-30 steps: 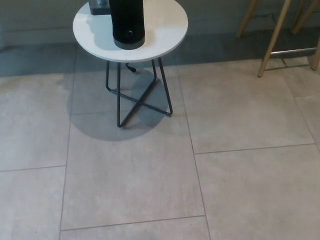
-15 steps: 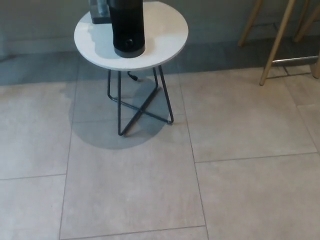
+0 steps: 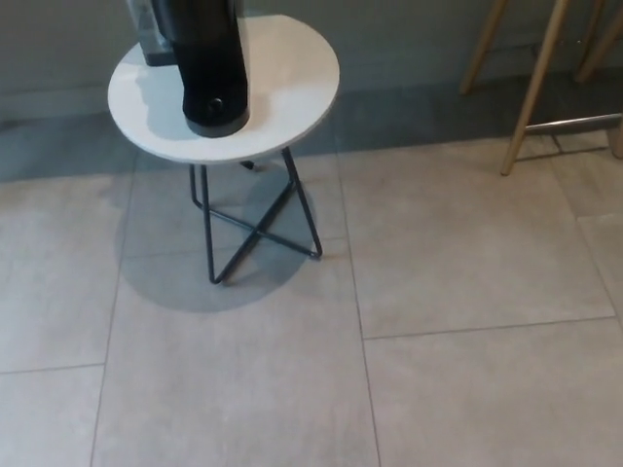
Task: A coffee maker is kept on a small desk and the robot walks towards it and uses its right hand to push down the lid of the coffee maker to close it
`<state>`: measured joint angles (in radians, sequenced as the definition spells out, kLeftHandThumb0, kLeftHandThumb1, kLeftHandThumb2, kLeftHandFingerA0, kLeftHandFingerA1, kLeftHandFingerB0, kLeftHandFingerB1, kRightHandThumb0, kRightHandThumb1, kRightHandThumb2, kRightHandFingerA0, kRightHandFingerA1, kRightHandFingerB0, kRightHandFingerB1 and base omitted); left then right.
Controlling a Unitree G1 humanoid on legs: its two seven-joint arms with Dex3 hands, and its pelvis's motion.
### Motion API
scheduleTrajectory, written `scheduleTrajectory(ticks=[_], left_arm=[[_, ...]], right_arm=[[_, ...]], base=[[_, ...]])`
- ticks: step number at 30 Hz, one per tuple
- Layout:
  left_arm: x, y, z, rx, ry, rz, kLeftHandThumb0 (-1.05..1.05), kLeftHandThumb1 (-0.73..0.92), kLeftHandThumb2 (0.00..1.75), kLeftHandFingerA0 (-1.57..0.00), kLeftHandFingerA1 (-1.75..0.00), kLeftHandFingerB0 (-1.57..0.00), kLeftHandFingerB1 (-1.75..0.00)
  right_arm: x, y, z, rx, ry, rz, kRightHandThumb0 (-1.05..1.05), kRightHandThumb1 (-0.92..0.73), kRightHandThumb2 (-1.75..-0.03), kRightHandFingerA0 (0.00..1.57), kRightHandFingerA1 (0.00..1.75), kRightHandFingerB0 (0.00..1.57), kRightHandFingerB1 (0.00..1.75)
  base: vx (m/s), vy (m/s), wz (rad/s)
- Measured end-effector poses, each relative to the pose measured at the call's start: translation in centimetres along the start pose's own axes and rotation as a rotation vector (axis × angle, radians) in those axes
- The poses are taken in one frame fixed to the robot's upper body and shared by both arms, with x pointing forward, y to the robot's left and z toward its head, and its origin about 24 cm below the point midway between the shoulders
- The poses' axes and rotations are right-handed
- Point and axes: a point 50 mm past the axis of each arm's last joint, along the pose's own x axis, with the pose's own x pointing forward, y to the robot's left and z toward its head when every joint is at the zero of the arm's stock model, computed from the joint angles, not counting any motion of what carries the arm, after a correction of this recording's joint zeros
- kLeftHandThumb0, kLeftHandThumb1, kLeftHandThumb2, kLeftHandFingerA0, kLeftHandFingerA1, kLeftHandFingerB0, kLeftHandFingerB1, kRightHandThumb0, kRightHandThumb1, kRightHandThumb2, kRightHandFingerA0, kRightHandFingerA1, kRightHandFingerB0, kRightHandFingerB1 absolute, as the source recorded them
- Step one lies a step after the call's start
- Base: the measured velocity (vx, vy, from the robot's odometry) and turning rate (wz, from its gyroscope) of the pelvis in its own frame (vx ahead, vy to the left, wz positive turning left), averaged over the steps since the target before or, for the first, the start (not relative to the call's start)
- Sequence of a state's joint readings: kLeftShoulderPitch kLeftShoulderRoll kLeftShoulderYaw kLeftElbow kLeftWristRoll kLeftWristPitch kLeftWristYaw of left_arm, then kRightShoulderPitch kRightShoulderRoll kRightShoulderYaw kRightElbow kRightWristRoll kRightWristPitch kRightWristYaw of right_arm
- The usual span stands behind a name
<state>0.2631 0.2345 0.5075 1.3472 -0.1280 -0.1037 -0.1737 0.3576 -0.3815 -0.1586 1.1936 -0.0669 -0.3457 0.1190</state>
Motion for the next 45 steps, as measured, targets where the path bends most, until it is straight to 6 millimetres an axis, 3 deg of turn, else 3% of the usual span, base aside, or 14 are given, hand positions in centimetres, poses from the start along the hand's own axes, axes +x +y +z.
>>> scheduleTrajectory(ticks=[1, 2, 3, 9, 10, 12, 13, 18, 25, 26, 29, 33, 34, 45], left_arm=[[0.0, 0.0, 0.0, -0.004, -0.002, -0.002, -0.78, 0.50, 0.82, -0.09, -0.60, -0.05, -0.51], [0.0, 0.0, 0.1, -0.013, -0.005, -0.006, -0.76, 0.47, 0.91, 0.00, -0.55, -0.08, -0.52], [0.0, 0.0, 0.2, -0.026, -0.010, -0.008, -0.79, 0.63, 0.59, -0.06, -0.59, -0.09, -0.47], [0.1, 0.3, 1.7, -0.057, -0.069, -0.018, -0.74, 0.47, 0.92, 0.00, -0.56, -0.07, -0.53], [0.1, 0.3, 1.8, -0.059, -0.072, -0.020, -0.83, 0.50, 0.92, 0.00, -0.57, -0.06, -0.54], [0.1, 0.3, 1.7, -0.058, -0.070, -0.021, -0.90, 0.54, 0.92, 0.00, -0.57, -0.07, -0.53], [0.1, 0.4, 1.6, -0.054, -0.068, -0.021, -0.87, 0.52, 0.90, 0.00, -0.57, -0.07, -0.51], [0.0, 0.6, 1.2, -0.045, -0.056, -0.015, -0.79, 0.49, 0.92, -0.02, -0.57, -0.07, -0.51], [0.0, 0.1, 0.9, -0.062, -0.052, -0.030, -0.78, 0.64, 0.59, -0.06, -0.61, -0.06, -0.47], [0.0, 0.1, 0.8, -0.062, -0.048, -0.031, -0.76, 0.62, 0.59, -0.05, -0.57, -0.05, -0.43], [-0.1, 0.3, 0.5, -0.066, -0.041, -0.027, -0.89, 0.53, 0.89, 0.00, -0.56, -0.06, -0.47], [-0.1, 0.4, 0.2, -0.063, -0.032, -0.024, -0.85, 0.51, 0.88, 0.00, -0.56, -0.07, -0.51], [-0.1, 0.3, 0.2, -0.063, -0.032, -0.025, -0.74, 0.47, 0.90, 0.00, -0.55, -0.08, -0.50], [-0.2, 0.8, 0.4, -0.078, -0.040, -0.015, -0.79, 0.51, 0.84, -0.08, -0.61, -0.05, -0.47]], right_arm=[[0.0, 0.0, 0.0, 0.000, 0.000, 0.001, -0.84, -0.77, -0.64, 0.09, 0.32, 0.01, 0.27], [0.0, 0.1, -0.1, 0.001, 0.001, 0.004, -0.89, -0.62, -1.04, 0.12, 0.36, 0.00, 0.23], [0.0, 0.2, -0.1, 0.003, 0.002, 0.008, -0.83, -0.79, -0.64, 0.10, 0.34, 0.03, 0.25], [0.1, 0.9, 0.2, 0.012, -0.018, 0.032, -0.93, -0.65, -1.05, 0.12, 0.38, 0.00, 0.19], [0.1, 0.9, 0.2, 0.012, -0.020, 0.033, -0.85, -0.80, -0.64, 0.10, 0.34, 0.02, 0.25], [0.1, 0.9, 0.1, 0.011, -0.018, 0.036, -0.89, -0.64, -1.05, 0.10, 0.35, 0.00, 0.21], [0.1, 1.0, 0.1, 0.011, -0.020, 0.037, -0.86, -0.80, -0.64, 0.08, 0.34, 0.02, 0.25], [0.1, 1.0, 0.3, 0.009, -0.037, 0.046, -0.89, -0.80, -0.64, 0.07, 0.35, 0.01, 0.26], [0.3, 0.7, 1.1, 0.003, -0.069, 0.044, -0.93, -0.64, -1.07, 0.12, 0.31, 0.00, 0.19], [0.3, 0.7, 1.2, 0.004, -0.070, 0.045, -0.87, -0.79, -0.64, 0.07, 0.34, 0.01, 0.27], [0.3, 0.6, 1.0, 0.010, -0.065, 0.047, -0.96, -0.66, -1.07, 0.11, 0.35, 0.00, 0.19], [0.2, 0.7, 0.7, 0.007, -0.055, 0.050, -0.87, -0.82, -0.65, 0.13, 0.35, 0.01, 0.23], [0.1, 0.8, 0.6, 0.005, -0.050, 0.052, -0.94, -0.66, -1.07, 0.12, 0.40, 0.00, 0.19], [0.0, 1.1, 0.4, 0.001, -0.051, 0.056, -0.86, -0.82, -0.65, 0.13, 0.37, 0.02, 0.24]], base=[[0.27, 0.199, -0.13], [0.28, 0.246, -0.14], [0.36, 0.341, -0.17], [0.31, 0.219, -0.02], [0.26, 0.136, 0.07], [0.24, 0.090, 0.10], [0.22, 0.050, 0.04], [0.25, -0.041, 0.07], [0.33, -0.191, -0.03], [0.19, -0.034, -0.06], [0.16, 0.042, -0.14], [0.23, 0.160, -0.14], [0.27, 0.321, 0.44], [0.16, 0.101, -0.03]])
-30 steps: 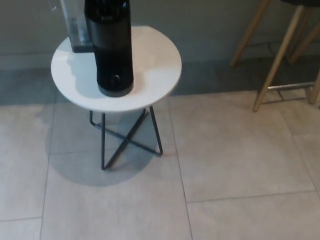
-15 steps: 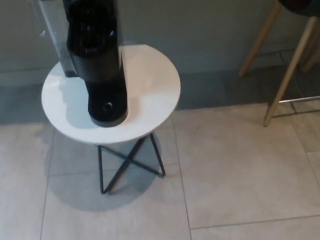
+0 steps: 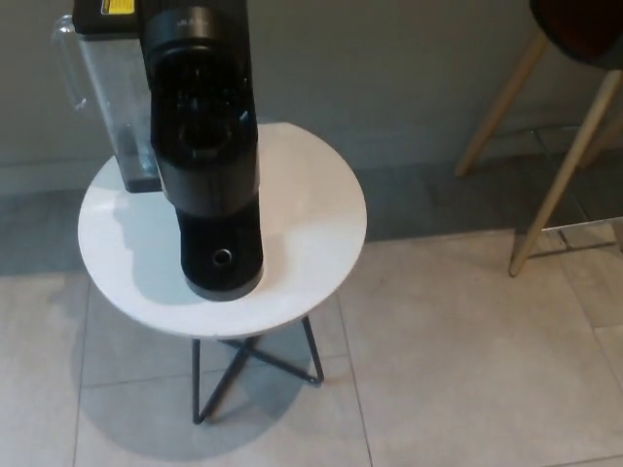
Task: A coffee maker is kept on a small desk and the robot walks towards it and uses its right hand to push down the lid of the coffee maker to close it
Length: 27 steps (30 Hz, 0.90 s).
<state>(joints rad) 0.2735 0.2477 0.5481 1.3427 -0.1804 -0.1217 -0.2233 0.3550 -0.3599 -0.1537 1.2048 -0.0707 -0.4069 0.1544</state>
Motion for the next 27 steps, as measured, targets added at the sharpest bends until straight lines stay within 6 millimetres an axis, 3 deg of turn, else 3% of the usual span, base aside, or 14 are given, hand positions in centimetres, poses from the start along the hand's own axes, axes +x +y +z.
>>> scheduleTrajectory(ticks=[5, 6, 11, 12, 13, 14, 17, 18, 20, 21, 23, 25, 26, 27], left_arm=[[-0.1, 0.1, -0.3, -0.002, 0.007, 0.002, -0.77, 0.62, 0.58, -0.05, -0.60, -0.07, -0.46], [-0.1, 0.1, -0.3, -0.004, 0.007, 0.001, -0.79, 0.48, 0.88, -0.01, -0.56, -0.08, -0.51], [-0.1, -0.1, -0.4, -0.009, 0.010, -0.004, -0.79, 0.48, 0.88, -0.01, -0.56, -0.08, -0.51], [-0.1, -0.1, -0.5, -0.010, 0.011, -0.003, -0.79, 0.49, 0.84, -0.05, -0.58, -0.06, -0.49], [-0.1, 0.0, -0.5, -0.010, 0.012, -0.002, -0.74, 0.63, 0.59, -0.06, -0.60, -0.07, -0.46], [-0.1, 0.0, -0.5, -0.010, 0.012, -0.002, -0.77, 0.48, 0.81, -0.07, -0.59, -0.05, -0.51], [-0.1, 0.0, -0.6, -0.017, 0.012, 0.000, -0.72, 0.63, 0.59, -0.06, -0.59, -0.07, -0.44], [-0.1, 0.0, -0.6, -0.019, 0.011, 0.000, -0.78, 0.48, 0.89, 0.00, -0.55, -0.08, -0.50], [0.0, -0.2, -0.5, -0.020, 0.010, -0.005, -0.87, 0.52, 0.88, 0.00, -0.55, -0.06, -0.50], [0.0, -0.1, -0.2, -0.018, 0.004, -0.001, -0.80, 0.61, 0.61, -0.05, -0.59, -0.07, -0.45], [0.0, 0.1, 0.0, -0.019, -0.003, 0.004, -0.80, 0.50, 0.87, -0.04, -0.56, -0.06, -0.44], [0.0, 0.0, 0.2, -0.015, -0.008, 0.002, -0.75, 0.65, 0.60, -0.05, -0.61, -0.05, -0.46], [0.0, 0.0, 0.2, -0.013, -0.009, -0.001, -0.79, 0.50, 0.84, -0.07, -0.60, -0.06, -0.52], [0.0, 0.0, 0.3, -0.013, -0.010, -0.001, -0.75, 0.64, 0.59, -0.06, -0.60, -0.06, -0.45]], right_arm=[[0.1, 0.3, 0.1, 0.003, -0.005, 0.002, -0.87, -0.83, -0.64, 0.15, 0.39, 0.01, 0.24], [0.1, 0.3, 0.3, 0.003, -0.013, 0.001, -0.86, -0.65, -1.05, 0.11, 0.48, 0.02, 0.21], [0.3, -0.1, 0.7, -0.001, -0.030, -0.019, -0.86, -0.65, -1.05, 0.11, 0.48, 0.02, 0.21], [0.3, -0.2, 0.7, -0.001, -0.031, -0.021, -0.87, -0.82, -0.64, 0.16, 0.37, 0.04, 0.26], [0.3, -0.2, 0.7, -0.001, -0.031, -0.023, -0.93, -0.67, -1.06, 0.11, 0.48, 0.05, 0.23], [0.3, -0.2, 0.7, -0.002, -0.032, -0.025, -0.91, -0.66, -1.06, 0.11, 0.48, 0.05, 0.23], [0.3, -0.2, 0.8, -0.005, -0.040, -0.035, -0.90, -0.67, -0.81, 0.13, 0.42, 0.04, 0.23], [0.3, -0.2, 0.9, -0.005, -0.042, -0.036, -0.85, -0.62, -1.03, 0.11, 0.47, 0.03, 0.27], [0.3, -0.1, 0.9, -0.003, -0.048, -0.036, -0.84, -0.62, -1.04, 0.09, 0.48, 0.03, 0.26], [0.4, 0.1, 1.2, 0.000, -0.059, -0.033, -0.85, -0.63, -1.04, 0.14, 0.49, 0.05, 0.25], [0.5, 0.2, 1.3, -0.002, -0.064, -0.032, -0.82, -0.63, -1.07, 0.10, 0.50, 0.00, 0.27], [0.5, 0.3, 1.4, -0.005, -0.071, -0.031, -0.85, -0.63, -1.04, 0.13, 0.50, 0.03, 0.26], [0.5, 0.3, 1.5, -0.009, -0.073, -0.030, -0.85, -0.83, -0.65, 0.18, 0.38, 0.03, 0.25], [0.5, 0.4, 1.5, -0.011, -0.076, -0.030, -0.88, -0.64, -1.02, 0.14, 0.49, 0.07, 0.29]], base=[[0.15, -0.178, -0.03], [0.17, -0.305, 0.05], [0.09, -0.136, -0.02], [0.06, -0.030, -0.08], [0.06, 0.005, -0.07], [-0.02, 0.019, -0.09], [0.13, 0.113, -0.10], [0.17, 0.185, -0.04], [0.20, 0.278, -0.25], [0.17, 0.381, 0.09], [0.16, 0.254, 0.00], [0.10, 0.097, 0.04], [0.09, 0.048, 0.12], [0.10, 0.025, 0.12]])
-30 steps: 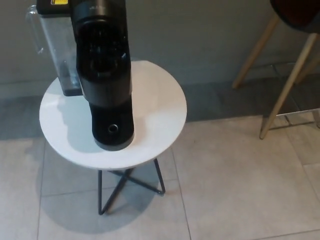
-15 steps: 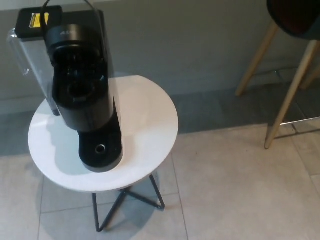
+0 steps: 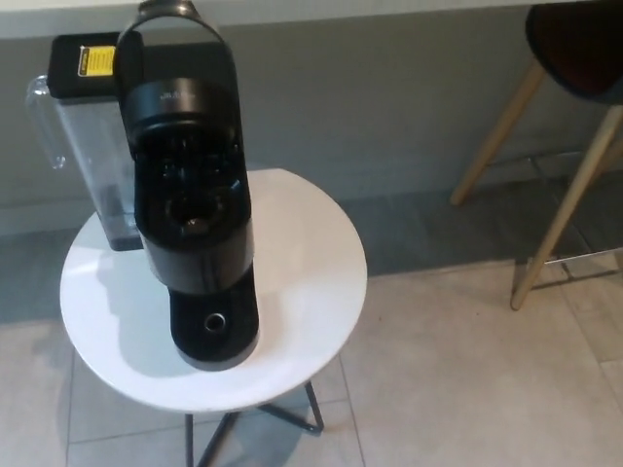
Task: A coffee maker is kept on a small desk and the robot walks towards it and uses its right hand to push down the lid of the coffee maker to close it
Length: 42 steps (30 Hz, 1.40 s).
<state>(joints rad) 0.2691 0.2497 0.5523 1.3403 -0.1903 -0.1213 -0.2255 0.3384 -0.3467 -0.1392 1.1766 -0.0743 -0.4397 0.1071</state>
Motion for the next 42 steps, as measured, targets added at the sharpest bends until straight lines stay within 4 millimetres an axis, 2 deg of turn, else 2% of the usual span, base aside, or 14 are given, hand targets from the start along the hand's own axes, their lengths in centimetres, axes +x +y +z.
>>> scheduleTrajectory(ticks=[6, 7, 9, 11, 17, 22, 27, 28, 29, 33, 34, 38, 39, 42], left_arm=[[0.0, 0.1, 0.3, 0.003, -0.007, 0.002, -0.82, 0.50, 0.85, -0.05, -0.58, -0.05, -0.43], [0.0, 0.1, 0.3, 0.004, -0.007, 0.003, -0.83, 0.52, 0.83, -0.09, -0.60, -0.05, -0.45], [0.0, 0.0, 0.3, 0.009, -0.004, 0.000, -0.76, 0.63, 0.58, -0.06, -0.61, -0.06, -0.44], [0.1, -0.2, 0.0, 0.006, 0.001, -0.005, -0.77, 0.48, 0.86, -0.04, -0.58, -0.04, -0.47], [0.0, -0.3, -0.1, -0.002, 0.004, -0.011, -0.79, 0.62, 0.58, -0.05, -0.61, -0.03, -0.45], [0.1, -0.3, 0.0, 0.001, 0.003, -0.012, -0.82, 0.50, 0.91, 0.00, -0.56, -0.09, -0.42], [0.0, 0.3, 0.6, 0.013, -0.011, 0.001, -0.83, 0.59, 0.60, -0.04, -0.62, -0.03, -0.45], [0.0, 0.3, 0.6, 0.014, -0.012, 0.001, -0.79, 0.47, 0.92, 0.00, -0.57, -0.09, -0.45], [0.0, 0.3, 0.6, 0.015, -0.012, 0.001, -0.78, 0.47, 0.91, -0.01, -0.57, -0.08, -0.45], [0.0, 0.3, 0.6, 0.015, -0.011, 0.000, -0.78, 0.47, 0.91, -0.01, -0.57, -0.08, -0.45], [0.0, 0.3, 0.6, 0.015, -0.011, 0.000, -0.78, 0.47, 0.91, 0.00, -0.56, -0.08, -0.45], [0.0, 0.3, 0.6, 0.009, -0.013, 0.000, -0.78, 0.47, 0.91, 0.00, -0.56, -0.08, -0.45], [0.0, 0.3, 0.6, 0.007, -0.011, -0.001, -0.79, 0.49, 0.85, -0.06, -0.57, -0.04, -0.42], [0.0, 0.2, 0.4, 0.005, -0.008, -0.003, -0.77, 0.63, 0.58, -0.05, -0.59, -0.04, -0.42]], right_arm=[[0.1, 0.0, 0.4, 0.004, -0.018, -0.004, -0.91, -0.66, -1.05, 0.15, 0.50, 0.06, 0.24], [0.2, -0.1, 0.5, 0.004, -0.022, -0.005, -0.87, -0.83, -0.65, 0.17, 0.38, 0.05, 0.25], [0.4, 0.1, 0.9, 0.003, -0.039, -0.001, -0.86, -0.64, -1.04, 0.14, 0.47, 0.07, 0.26], [0.6, -0.4, 1.5, -0.004, -0.054, -0.016, -0.86, -0.65, -1.02, 0.15, 0.47, 0.07, 0.25], [0.7, -0.4, 1.6, -0.007, -0.055, -0.021, -0.86, -0.65, -1.02, 0.13, 0.47, 0.06, 0.22], [0.6, -0.3, 1.4, -0.004, -0.051, -0.020, -0.84, -0.64, -1.04, 0.14, 0.49, 0.03, 0.25], [0.7, 0.4, 1.5, 0.004, -0.062, -0.009, -0.83, -0.63, -1.03, 0.15, 0.49, 0.04, 0.27], [0.7, 0.4, 1.5, 0.006, -0.063, -0.009, -0.84, -0.82, -0.65, 0.22, 0.37, 0.06, 0.23], [0.7, 0.4, 1.5, 0.007, -0.063, -0.009, -0.89, -0.66, -1.05, 0.17, 0.49, 0.06, 0.22], [0.7, 0.4, 1.6, 0.009, -0.067, -0.010, -0.89, -0.66, -1.05, 0.17, 0.49, 0.06, 0.22], [0.8, 0.4, 1.6, 0.009, -0.067, -0.010, -0.84, -0.81, -0.65, 0.18, 0.37, 0.06, 0.25], [0.8, 0.5, 1.8, 0.019, -0.076, -0.014, -0.84, -0.81, -0.65, 0.18, 0.37, 0.06, 0.25], [0.9, 0.6, 2.0, 0.024, -0.087, -0.011, -0.90, -0.66, -1.06, 0.14, 0.50, 0.06, 0.24], [1.0, 0.4, 2.4, 0.021, -0.104, -0.019, -0.89, -0.65, -1.06, 0.15, 0.50, 0.05, 0.26]], base=[[0.07, -0.062, 0.28], [0.10, -0.206, 0.48], [0.10, -0.356, 0.00], [0.07, -0.210, 0.20], [0.03, -0.007, 0.07], [-0.01, 0.095, 0.06], [0.12, 0.145, 0.12], [0.04, 0.041, 0.13], [0.03, 0.040, 0.17], [0.03, -0.005, 0.15], [0.01, -0.037, 0.21], [0.02, -0.126, 0.12], [0.10, -0.132, 0.17], [0.04, -0.100, 0.11]])
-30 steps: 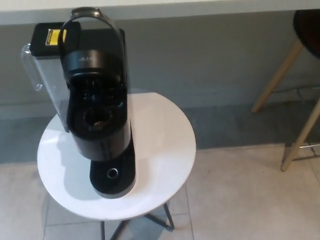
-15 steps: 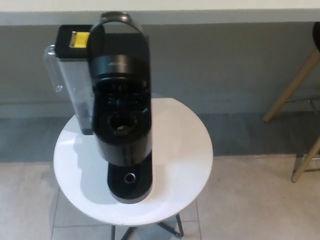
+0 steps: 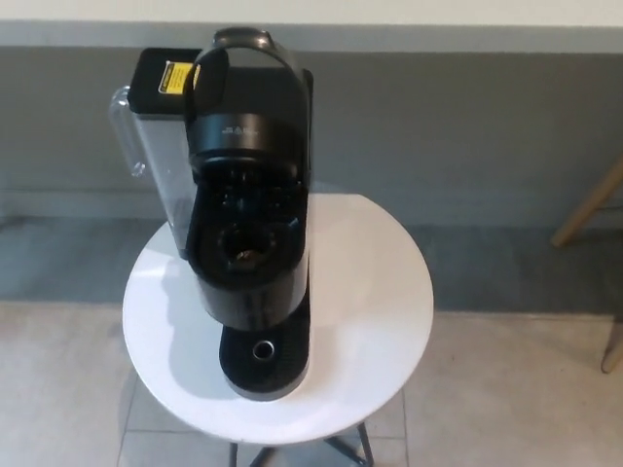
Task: A coffee maker is kept on a small desk and the robot walks towards it and uses its right hand to push down the lid of the coffee maker to close it
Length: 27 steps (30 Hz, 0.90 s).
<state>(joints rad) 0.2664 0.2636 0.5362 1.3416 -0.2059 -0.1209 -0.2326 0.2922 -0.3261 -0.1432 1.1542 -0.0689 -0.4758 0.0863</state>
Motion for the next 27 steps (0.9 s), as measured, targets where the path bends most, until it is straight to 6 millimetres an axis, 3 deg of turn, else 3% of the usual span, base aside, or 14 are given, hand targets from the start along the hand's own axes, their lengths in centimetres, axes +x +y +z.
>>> scheduleTrajectory(ticks=[1, 2, 3, 4, 6, 7, 15, 18, 19, 20, 23, 24, 27], left_arm=[[0.00, -0.02, -0.02, 0.000, 0.001, -0.001, -0.77, 0.63, 0.58, -0.05, -0.59, -0.04, -0.42], [0.00, -0.05, -0.03, -0.001, 0.001, -0.003, -0.77, 0.49, 0.84, -0.05, -0.58, -0.03, -0.42], [0.00, -0.03, -0.04, -0.001, 0.001, -0.002, -0.77, 0.49, 0.84, -0.05, -0.58, -0.03, -0.42], [-0.01, -0.02, -0.04, -0.003, 0.001, -0.002, -0.74, 0.64, 0.59, -0.06, -0.59, -0.05, -0.41], [0.00, -0.02, -0.02, -0.005, -0.001, -0.001, -0.74, 0.64, 0.59, -0.06, -0.59, -0.05, -0.41], [0.00, -0.02, -0.01, -0.006, -0.001, -0.002, -0.75, 0.49, 0.87, -0.04, -0.56, -0.03, -0.42], [0.08, 0.15, 0.64, 0.004, -0.016, 0.010, -0.75, 0.48, 0.89, -0.06, -0.58, -0.02, -0.44], [0.11, 0.05, 0.64, 0.005, -0.016, 0.009, -0.81, 0.49, 0.90, -0.02, -0.58, -0.08, -0.45], [0.10, 0.07, 0.63, 0.004, -0.016, 0.010, -0.75, 0.47, 0.90, -0.02, -0.56, -0.06, -0.44], [0.10, 0.05, 0.64, 0.003, -0.016, 0.010, -0.74, 0.47, 0.90, -0.01, -0.55, -0.06, -0.43], [0.15, -0.06, 0.77, 0.004, -0.019, 0.007, -0.79, 0.48, 0.86, -0.04, -0.59, -0.04, -0.43], [0.16, -0.08, 0.81, 0.002, -0.021, 0.006, -0.74, 0.46, 0.90, -0.01, -0.56, -0.05, -0.45], [0.22, -0.35, 0.80, 0.001, -0.022, -0.002, -0.74, 0.47, 0.90, -0.01, -0.56, -0.05, -0.43]], right_arm=[[0.02, -0.01, 0.06, -0.001, -0.003, -0.001, -0.89, -0.65, -1.06, 0.15, 0.50, 0.05, 0.26], [0.03, -0.03, 0.11, -0.001, -0.005, -0.003, -0.84, -0.81, -0.65, 0.15, 0.38, 0.05, 0.25], [0.04, -0.02, 0.13, 0.000, -0.006, -0.003, -0.84, -0.81, -0.65, 0.15, 0.38, 0.05, 0.25], [0.05, 0.02, 0.16, 0.002, -0.008, -0.003, -0.86, -0.81, -0.65, 0.17, 0.36, 0.06, 0.25], [0.06, 0.13, 0.17, 0.006, -0.009, -0.002, -0.86, -0.81, -0.65, 0.17, 0.36, 0.06, 0.25], [0.02, 0.14, 0.11, 0.006, -0.007, -0.002, -0.85, -0.83, -0.65, 0.19, 0.36, 0.06, 0.24], [-0.06, 0.69, -0.11, 0.004, -0.001, 0.014, -0.83, -0.82, -0.65, 0.20, 0.37, 0.07, 0.22], [-0.08, 0.67, -0.09, 0.004, -0.004, 0.013, -0.83, -0.82, -0.65, 0.17, 0.38, 0.06, 0.24], [-0.12, 0.64, -0.07, 0.005, -0.008, 0.012, -0.84, -0.63, -1.02, 0.13, 0.48, 0.05, 0.28], [-0.15, 0.63, -0.07, 0.005, -0.009, 0.011, -0.84, -0.82, -0.64, 0.18, 0.36, 0.07, 0.24], [-0.02, 0.57, 0.14, 0.008, -0.015, 0.008, -0.85, -0.82, -0.65, 0.19, 0.36, 0.06, 0.24], [0.04, 0.56, 0.20, 0.008, -0.016, 0.007, -0.85, -0.63, -1.03, 0.13, 0.48, 0.06, 0.28], [0.17, 0.55, 0.35, 0.009, -0.016, 0.007, -0.84, -0.62, -1.03, 0.13, 0.48, 0.05, 0.30]], base=[[-0.01, -0.058, 0.18], [0.00, 0.000, 0.00], [0.00, 0.000, 0.00], [0.00, 0.000, 0.00], [-0.05, 0.097, 0.01], [0.01, 0.151, 0.03], [0.02, 0.198, 0.20], [0.00, 0.019, 0.03], [0.02, -0.028, 0.10], [0.01, -0.051, 0.12], [-0.01, -0.119, 0.09], [-0.05, -0.186, 0.13], [0.00, -0.316, 0.22]])
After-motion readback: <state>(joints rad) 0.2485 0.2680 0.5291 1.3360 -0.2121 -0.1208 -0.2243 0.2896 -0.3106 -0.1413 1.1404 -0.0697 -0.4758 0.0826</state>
